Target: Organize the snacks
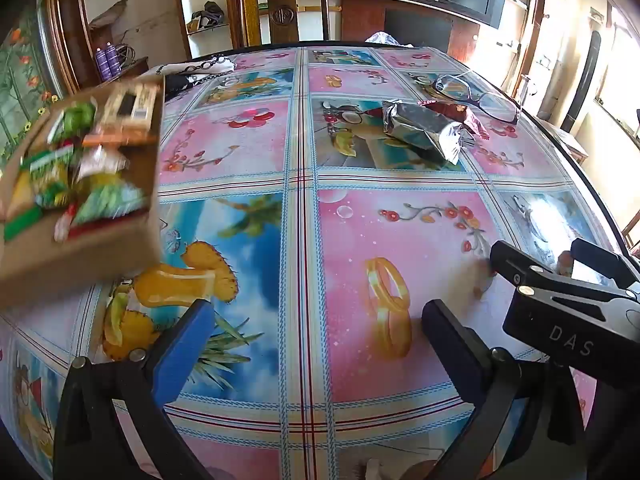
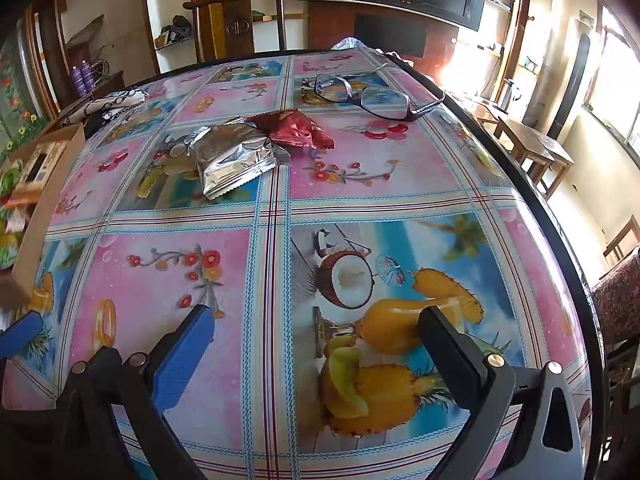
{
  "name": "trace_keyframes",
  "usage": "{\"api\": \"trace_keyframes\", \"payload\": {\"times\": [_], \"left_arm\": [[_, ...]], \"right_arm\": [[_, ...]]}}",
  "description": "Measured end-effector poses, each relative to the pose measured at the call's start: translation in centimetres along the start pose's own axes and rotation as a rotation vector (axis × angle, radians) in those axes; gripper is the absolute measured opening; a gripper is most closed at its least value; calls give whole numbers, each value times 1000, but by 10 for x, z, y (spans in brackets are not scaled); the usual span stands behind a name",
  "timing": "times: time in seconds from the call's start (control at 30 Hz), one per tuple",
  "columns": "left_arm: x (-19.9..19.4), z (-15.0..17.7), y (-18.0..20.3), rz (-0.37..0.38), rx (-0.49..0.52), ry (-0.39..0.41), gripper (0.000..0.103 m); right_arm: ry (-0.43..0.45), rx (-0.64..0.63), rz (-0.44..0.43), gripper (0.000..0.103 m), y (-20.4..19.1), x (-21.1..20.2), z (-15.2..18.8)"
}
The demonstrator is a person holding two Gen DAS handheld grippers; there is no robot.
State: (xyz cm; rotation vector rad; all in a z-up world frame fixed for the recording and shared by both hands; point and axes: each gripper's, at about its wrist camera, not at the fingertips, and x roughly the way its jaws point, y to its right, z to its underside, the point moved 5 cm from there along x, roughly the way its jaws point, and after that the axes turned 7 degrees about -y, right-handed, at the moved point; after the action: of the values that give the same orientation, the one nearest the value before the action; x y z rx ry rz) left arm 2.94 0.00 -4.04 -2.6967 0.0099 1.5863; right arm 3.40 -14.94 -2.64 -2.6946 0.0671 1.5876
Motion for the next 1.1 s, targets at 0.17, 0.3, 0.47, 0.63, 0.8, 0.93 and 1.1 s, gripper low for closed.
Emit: {"api": "trace_keyframes", "payload": {"times": [0.17, 0.3, 0.47, 0.63, 0.8, 0.93, 1.1], "left_arm": [[0, 0, 0, 0, 0, 0, 103], [0, 0, 0, 0, 0, 0, 103], [0, 0, 0, 0, 0, 0, 103], [0, 0, 0, 0, 0, 0, 103], [-1, 0, 0, 1, 0, 0, 103], [1, 1, -3, 1, 0, 0, 103], [4, 1, -1, 2, 1, 1, 103]], "right_arm": [[-3, 0, 1, 102, 0, 0, 0], [-3, 0, 0, 102, 0, 0, 0], [-4, 0, 0, 102, 0, 0, 0], [-4, 0, 0, 102, 0, 0, 0], [-4, 0, 0, 102, -1, -1, 0], [-4, 0, 0, 102, -1, -2, 0], [-4, 0, 0, 102, 0, -4, 0]]}}
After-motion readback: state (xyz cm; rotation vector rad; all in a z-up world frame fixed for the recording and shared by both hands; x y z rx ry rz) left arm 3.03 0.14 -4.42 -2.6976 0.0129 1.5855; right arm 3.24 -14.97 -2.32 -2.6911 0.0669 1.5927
